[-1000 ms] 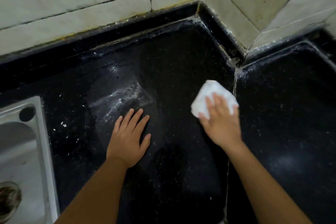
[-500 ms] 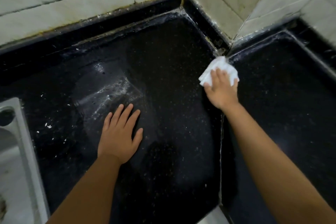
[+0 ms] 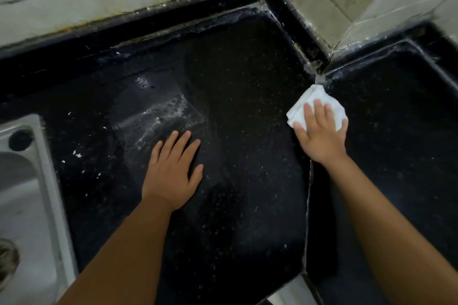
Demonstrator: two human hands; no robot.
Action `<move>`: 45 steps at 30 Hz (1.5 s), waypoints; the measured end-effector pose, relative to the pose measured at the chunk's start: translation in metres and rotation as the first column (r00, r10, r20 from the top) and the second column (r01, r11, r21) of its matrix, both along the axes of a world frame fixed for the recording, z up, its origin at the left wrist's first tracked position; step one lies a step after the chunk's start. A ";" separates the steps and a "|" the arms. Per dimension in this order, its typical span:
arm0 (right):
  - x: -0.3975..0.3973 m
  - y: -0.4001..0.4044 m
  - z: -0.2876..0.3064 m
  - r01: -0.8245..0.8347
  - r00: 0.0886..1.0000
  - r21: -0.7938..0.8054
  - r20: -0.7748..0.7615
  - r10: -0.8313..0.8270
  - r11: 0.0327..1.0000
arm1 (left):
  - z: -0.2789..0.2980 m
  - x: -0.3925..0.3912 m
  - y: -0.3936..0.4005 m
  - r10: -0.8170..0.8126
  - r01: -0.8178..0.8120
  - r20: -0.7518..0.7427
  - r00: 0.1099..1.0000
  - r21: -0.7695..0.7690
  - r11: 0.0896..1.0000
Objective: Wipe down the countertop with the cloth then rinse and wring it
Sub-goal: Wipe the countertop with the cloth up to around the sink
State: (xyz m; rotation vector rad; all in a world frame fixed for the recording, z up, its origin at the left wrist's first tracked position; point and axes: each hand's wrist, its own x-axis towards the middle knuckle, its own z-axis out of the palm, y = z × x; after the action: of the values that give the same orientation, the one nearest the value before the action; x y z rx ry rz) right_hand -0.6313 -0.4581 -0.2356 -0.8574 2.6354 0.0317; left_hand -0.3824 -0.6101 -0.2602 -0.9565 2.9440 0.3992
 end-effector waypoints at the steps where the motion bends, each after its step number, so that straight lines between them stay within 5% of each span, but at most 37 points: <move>1: 0.004 -0.014 -0.001 0.009 1.000 0.025 -0.005 -0.009 1.000 | 0.000 0.000 0.000 -0.010 0.010 0.010 1.000 -0.015 1.000; 6: 0.080 -0.049 -0.016 -0.271 0.961 -0.068 -0.073 0.266 0.960 | -0.002 0.000 -0.002 -0.040 0.042 0.022 0.999 -0.085 0.995; 12: 0.147 0.028 -0.024 -0.486 0.872 -0.161 -0.165 0.462 0.859 | 0.005 -0.002 0.001 -0.030 0.030 0.013 0.999 -0.037 0.999; 20: 0.142 0.118 -0.006 -0.290 0.952 -0.096 -0.129 0.277 0.952 | 0.025 -0.002 0.014 -0.005 0.007 0.175 0.985 -0.009 1.000; 24: 0.157 0.105 -0.001 -0.167 0.980 -0.140 -0.136 0.149 0.976 | 0.039 0.018 0.031 0.028 -0.034 0.100 0.995 0.052 0.998; 26: 0.170 0.088 0.004 -0.062 0.998 -0.101 -0.008 0.062 0.993 | 0.045 0.042 0.039 0.037 -0.040 0.050 0.998 0.058 0.998; 34: 0.271 0.015 -0.005 -0.272 0.962 -0.124 -0.031 0.270 0.954 | 0.044 0.160 0.047 0.210 -0.206 -0.037 0.977 0.095 0.974; 40: 0.342 0.033 -0.010 -0.577 0.816 -0.131 -0.041 0.577 0.806 | 0.036 0.208 0.058 0.326 -0.323 -0.020 0.945 0.083 0.943; 45: 0.293 0.090 -0.019 -0.488 0.872 -0.126 -0.122 0.475 0.864 | 0.024 0.220 0.070 0.379 -0.379 0.038 0.925 0.171 0.909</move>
State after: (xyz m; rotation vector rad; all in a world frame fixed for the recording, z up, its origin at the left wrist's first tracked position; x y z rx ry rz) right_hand -0.3383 -0.3683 -0.2543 -1.5869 2.4509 -0.0051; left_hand -0.1624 -0.5398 -0.2359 -1.5000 2.6495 0.6521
